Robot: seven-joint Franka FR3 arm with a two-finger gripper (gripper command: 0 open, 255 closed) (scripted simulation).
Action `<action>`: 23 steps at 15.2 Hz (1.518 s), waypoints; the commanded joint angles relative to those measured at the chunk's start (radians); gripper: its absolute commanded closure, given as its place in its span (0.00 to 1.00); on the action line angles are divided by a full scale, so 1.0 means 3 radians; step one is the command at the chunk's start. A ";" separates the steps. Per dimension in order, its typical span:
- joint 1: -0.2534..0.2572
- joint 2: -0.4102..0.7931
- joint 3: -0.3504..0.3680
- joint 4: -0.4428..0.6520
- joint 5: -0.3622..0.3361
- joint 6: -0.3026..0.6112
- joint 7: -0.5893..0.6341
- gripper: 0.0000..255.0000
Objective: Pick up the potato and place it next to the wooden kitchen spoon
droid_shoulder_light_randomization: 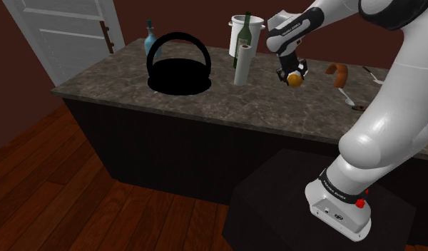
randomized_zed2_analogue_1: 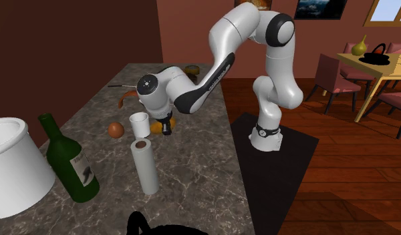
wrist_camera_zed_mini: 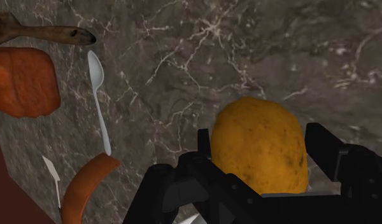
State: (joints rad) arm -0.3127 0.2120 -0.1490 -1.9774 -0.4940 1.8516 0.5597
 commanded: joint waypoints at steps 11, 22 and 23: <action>0.0028 -0.0223 0.0011 0.0252 0.0028 -0.0441 -0.0187 1.00; -0.0064 -0.0697 -0.0082 -0.0086 -0.0090 -0.0486 -0.0374 1.00; -0.0091 -0.0792 -0.0110 -0.0201 -0.0125 -0.0447 -0.0401 1.00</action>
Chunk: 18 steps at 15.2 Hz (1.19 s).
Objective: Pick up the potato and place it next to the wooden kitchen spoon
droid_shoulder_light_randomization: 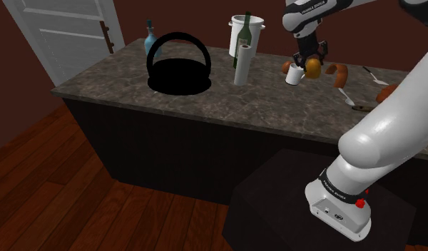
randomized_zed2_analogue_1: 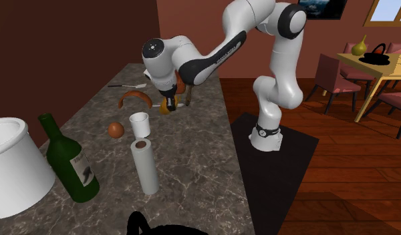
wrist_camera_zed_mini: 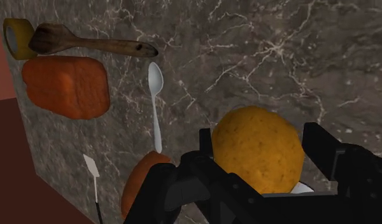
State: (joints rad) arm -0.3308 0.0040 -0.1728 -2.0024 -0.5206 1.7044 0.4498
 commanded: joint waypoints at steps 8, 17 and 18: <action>-0.0285 -0.0807 -0.0290 -0.0893 -0.0372 0.0304 -0.0297 1.00; -0.0566 -0.1271 -0.0597 -0.1448 -0.0755 0.0602 -0.0533 1.00; -0.0568 -0.1251 -0.0606 -0.1474 -0.0766 0.0644 -0.0510 1.00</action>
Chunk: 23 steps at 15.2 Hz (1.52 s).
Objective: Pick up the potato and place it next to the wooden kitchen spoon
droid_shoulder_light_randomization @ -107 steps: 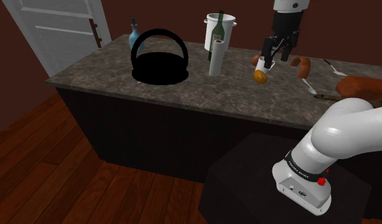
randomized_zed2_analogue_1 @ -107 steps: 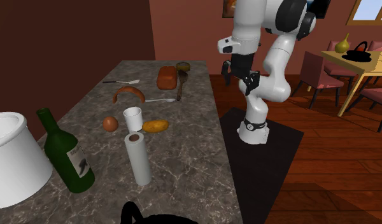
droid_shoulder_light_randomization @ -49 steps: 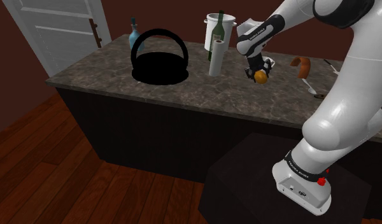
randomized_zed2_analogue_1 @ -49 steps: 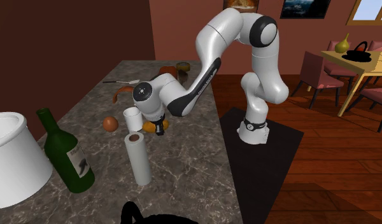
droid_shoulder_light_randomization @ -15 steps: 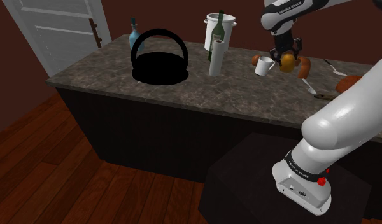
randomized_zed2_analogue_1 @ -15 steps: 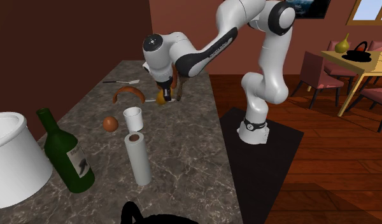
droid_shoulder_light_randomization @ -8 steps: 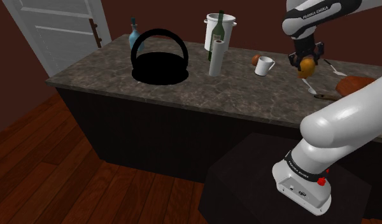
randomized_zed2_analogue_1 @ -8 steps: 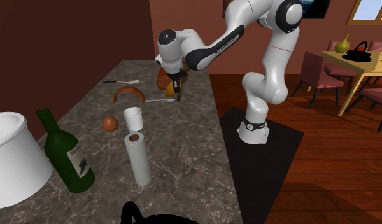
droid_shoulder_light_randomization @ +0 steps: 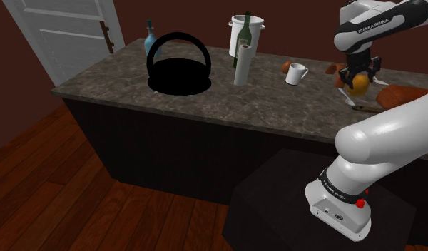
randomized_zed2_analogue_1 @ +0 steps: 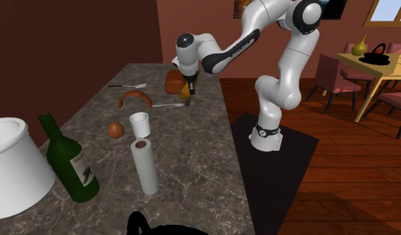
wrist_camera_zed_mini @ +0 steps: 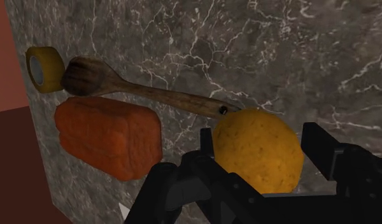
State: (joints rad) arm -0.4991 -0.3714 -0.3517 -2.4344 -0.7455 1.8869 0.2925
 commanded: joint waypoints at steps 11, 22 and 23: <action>-0.0033 0.0282 -0.0104 -0.0281 -0.0144 0.0511 0.0272 1.00; -0.0058 0.0604 -0.0175 -0.0417 -0.0266 0.0924 0.0504 1.00; -0.0057 0.0604 -0.0175 -0.0417 -0.0267 0.0925 0.0504 1.00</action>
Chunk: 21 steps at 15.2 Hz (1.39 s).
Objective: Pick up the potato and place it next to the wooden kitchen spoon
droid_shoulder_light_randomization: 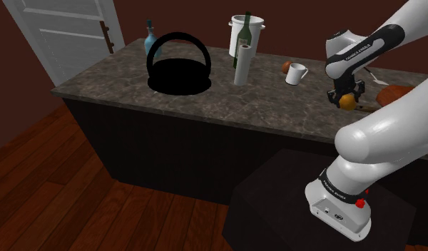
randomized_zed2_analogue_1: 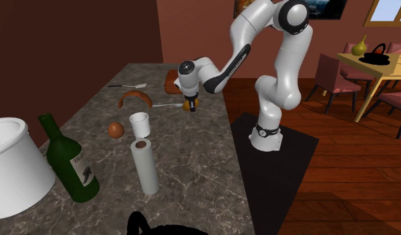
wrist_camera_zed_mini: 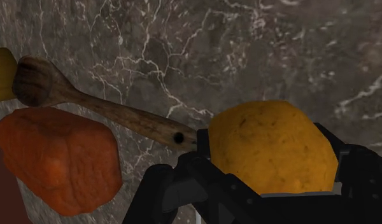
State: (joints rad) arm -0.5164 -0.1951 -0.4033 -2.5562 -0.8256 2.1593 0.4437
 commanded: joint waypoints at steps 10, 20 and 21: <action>0.0003 0.0010 -0.0002 -0.0014 0.0001 0.0012 0.0002 0.00; 0.0136 -0.0227 0.0172 0.0145 0.0228 -0.0437 -0.0083 0.00; 0.0136 -0.0227 0.0172 0.0145 0.0228 -0.0437 -0.0083 0.00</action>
State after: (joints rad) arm -0.4757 -0.2629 -0.3518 -2.5128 -0.7573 2.0286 0.4189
